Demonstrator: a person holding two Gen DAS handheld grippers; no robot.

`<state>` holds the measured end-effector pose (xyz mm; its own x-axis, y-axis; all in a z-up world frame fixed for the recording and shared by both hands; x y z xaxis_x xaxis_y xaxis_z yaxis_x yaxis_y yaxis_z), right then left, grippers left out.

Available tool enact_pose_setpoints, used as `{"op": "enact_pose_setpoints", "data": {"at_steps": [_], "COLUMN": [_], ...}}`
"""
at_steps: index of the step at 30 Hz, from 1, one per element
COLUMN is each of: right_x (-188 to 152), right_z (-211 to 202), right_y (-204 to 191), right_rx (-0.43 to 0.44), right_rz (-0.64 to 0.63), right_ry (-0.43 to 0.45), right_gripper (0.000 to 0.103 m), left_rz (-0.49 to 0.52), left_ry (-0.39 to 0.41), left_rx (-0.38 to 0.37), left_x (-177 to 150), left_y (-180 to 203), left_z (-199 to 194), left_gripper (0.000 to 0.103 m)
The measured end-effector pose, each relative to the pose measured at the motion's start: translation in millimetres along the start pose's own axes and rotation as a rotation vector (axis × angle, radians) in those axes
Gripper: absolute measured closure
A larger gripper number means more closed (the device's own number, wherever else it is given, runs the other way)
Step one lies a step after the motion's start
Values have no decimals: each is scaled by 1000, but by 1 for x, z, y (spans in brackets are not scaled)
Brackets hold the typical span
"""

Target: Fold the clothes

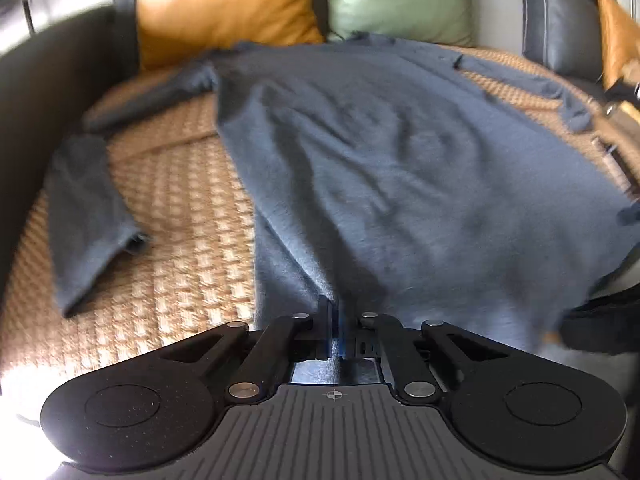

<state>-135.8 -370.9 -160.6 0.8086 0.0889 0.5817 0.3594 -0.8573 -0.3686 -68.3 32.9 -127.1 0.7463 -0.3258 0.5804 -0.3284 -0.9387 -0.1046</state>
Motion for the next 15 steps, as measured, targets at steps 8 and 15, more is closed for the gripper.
{"op": "enact_pose_setpoints", "data": {"at_steps": [8,15], "right_x": [42,21], "right_z": [-90,-37], "right_y": [-13,9], "right_rx": [128,8], "right_rz": [24,84], "right_ry": [164,-66], "right_gripper": [97,92], "left_rz": [-185,-92], "left_ry": [36,-273], "left_rx": [-142,-7], "left_x": [33,-15], "left_y": [-56,-34], "left_z": [-74,4], "left_gripper": [103,66]}}
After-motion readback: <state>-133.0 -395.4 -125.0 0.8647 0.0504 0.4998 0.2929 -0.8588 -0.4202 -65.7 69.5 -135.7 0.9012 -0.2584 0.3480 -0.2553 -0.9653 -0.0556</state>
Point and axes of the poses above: each gripper's, at about its wrist camera, not at the fingertips, and z roughly the way its jaws point, y to its right, x to its top, the point moved 1 cm from there along z, roughly the way its jaws point, and after that the axes turned 11 degrees about x, right-handed, at the moved point
